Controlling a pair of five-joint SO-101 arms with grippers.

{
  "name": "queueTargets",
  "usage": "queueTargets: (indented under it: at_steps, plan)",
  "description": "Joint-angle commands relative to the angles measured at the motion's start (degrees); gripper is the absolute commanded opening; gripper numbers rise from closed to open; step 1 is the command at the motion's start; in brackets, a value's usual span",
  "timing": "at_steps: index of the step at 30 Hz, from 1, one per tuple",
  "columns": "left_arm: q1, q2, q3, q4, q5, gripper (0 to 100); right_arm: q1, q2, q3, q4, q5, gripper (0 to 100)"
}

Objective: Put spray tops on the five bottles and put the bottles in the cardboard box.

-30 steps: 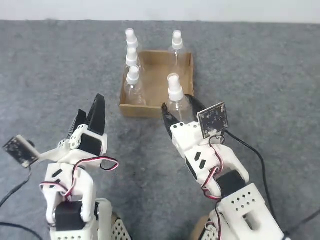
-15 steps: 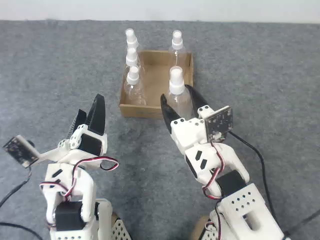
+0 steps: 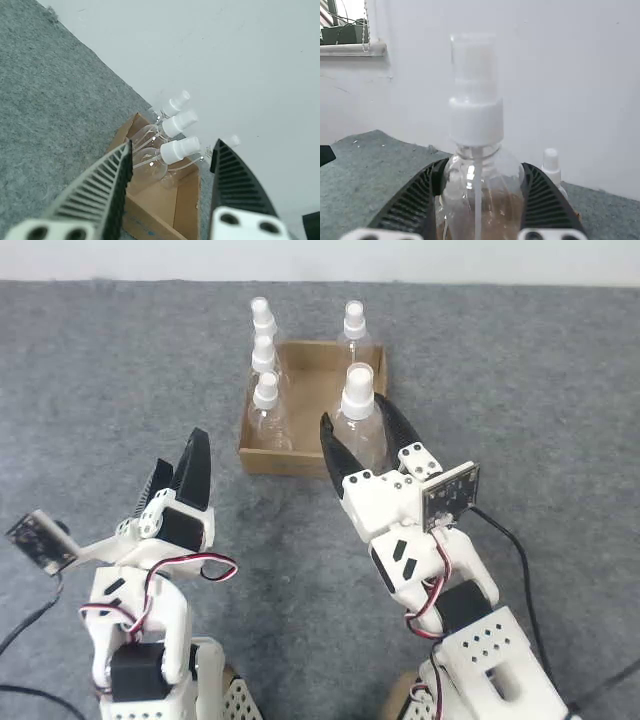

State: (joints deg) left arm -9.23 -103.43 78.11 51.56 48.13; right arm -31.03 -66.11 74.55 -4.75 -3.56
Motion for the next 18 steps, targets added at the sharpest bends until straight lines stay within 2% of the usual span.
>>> queueTargets:
  at_steps: [1, 7, 18]
  plan:
    - [-0.3, -1.3, -0.5, -1.7, -0.2, 23, 0.8, 3.0, -1.3, -5.8, -0.4, 8.5]
    - [-0.3, -1.3, -0.4, -1.7, -0.2, 23, 0.8, 15.3, -1.4, -18.5, -0.2, 8.5]
    - [-0.3, -1.3, -0.4, -1.7, -0.2, 23, 3.5, 34.0, -7.5, -28.7, -0.5, 8.4]
